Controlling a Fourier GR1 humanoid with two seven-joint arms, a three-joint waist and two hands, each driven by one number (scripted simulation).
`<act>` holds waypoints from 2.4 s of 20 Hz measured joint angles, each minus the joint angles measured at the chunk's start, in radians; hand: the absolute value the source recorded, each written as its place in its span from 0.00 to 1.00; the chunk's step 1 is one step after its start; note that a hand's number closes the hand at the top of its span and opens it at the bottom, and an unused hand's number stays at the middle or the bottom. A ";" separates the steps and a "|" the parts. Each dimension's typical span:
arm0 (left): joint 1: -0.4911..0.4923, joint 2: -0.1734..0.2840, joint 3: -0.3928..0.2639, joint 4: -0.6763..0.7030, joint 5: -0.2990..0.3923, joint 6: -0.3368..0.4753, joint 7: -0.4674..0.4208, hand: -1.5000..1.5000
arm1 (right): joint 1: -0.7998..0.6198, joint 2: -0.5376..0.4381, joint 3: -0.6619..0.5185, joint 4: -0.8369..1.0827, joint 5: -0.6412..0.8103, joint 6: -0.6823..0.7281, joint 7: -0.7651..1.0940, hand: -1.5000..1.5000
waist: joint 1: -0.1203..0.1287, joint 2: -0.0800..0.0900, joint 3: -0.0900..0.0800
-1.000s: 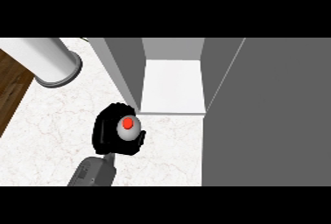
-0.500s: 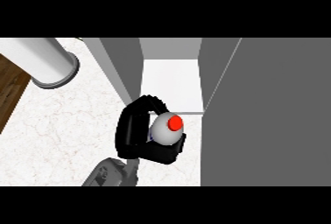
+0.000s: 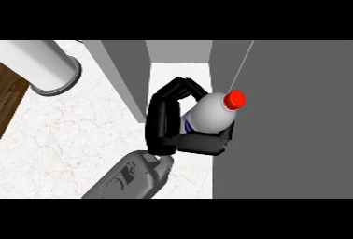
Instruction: Pick up the bottled water, place it into the cabinet and close the cabinet
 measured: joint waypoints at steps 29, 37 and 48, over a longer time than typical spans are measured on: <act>-0.334 0.001 0.240 0.707 0.144 -0.081 -0.214 1.00 | -0.065 -0.027 -0.096 0.027 -0.063 0.041 0.047 0.00 | -0.019 0.009 -0.001; -0.473 0.007 0.252 0.951 0.114 -0.090 -0.262 0.00 | -0.085 -0.035 -0.108 0.034 -0.078 0.052 0.055 0.00 | -0.028 0.011 0.000; -0.606 0.005 0.286 1.193 0.069 -0.119 -0.287 0.00 | -0.119 -0.029 -0.102 0.036 -0.092 0.053 0.070 0.00 | -0.032 0.015 -0.001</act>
